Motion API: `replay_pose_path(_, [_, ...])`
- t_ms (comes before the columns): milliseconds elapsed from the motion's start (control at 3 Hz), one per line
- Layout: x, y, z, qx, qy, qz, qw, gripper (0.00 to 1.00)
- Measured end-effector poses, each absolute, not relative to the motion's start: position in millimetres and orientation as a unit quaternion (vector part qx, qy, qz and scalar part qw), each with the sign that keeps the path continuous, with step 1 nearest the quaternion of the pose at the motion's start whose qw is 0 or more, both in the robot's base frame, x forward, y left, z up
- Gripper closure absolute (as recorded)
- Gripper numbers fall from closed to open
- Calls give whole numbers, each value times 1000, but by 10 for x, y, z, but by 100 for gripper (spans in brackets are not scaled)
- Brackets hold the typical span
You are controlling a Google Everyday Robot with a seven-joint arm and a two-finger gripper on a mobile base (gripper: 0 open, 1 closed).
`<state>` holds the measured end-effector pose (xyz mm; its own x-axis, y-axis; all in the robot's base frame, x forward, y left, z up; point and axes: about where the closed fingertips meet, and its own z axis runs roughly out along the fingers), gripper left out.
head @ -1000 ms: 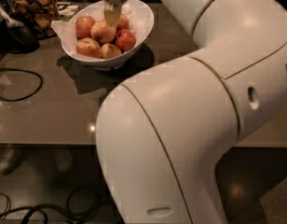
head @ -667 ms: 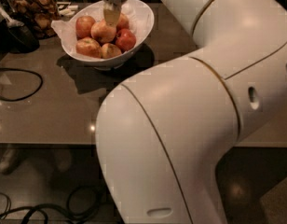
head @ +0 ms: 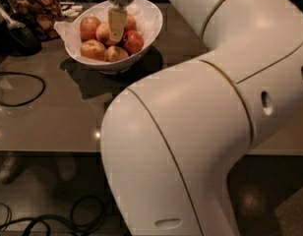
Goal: Pick apple from white bowl
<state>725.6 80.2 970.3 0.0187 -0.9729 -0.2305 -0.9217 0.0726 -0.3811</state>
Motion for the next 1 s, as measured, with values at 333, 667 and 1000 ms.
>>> replay_pose_path(333, [7260,805,9697,-678,698,-58,220,0])
replay_pose_path(667, [7262,808,9693,-678,699,-59,220,0])
replay_pose_path(1000, [7301,815,9682,-674,706,-53,209,0])
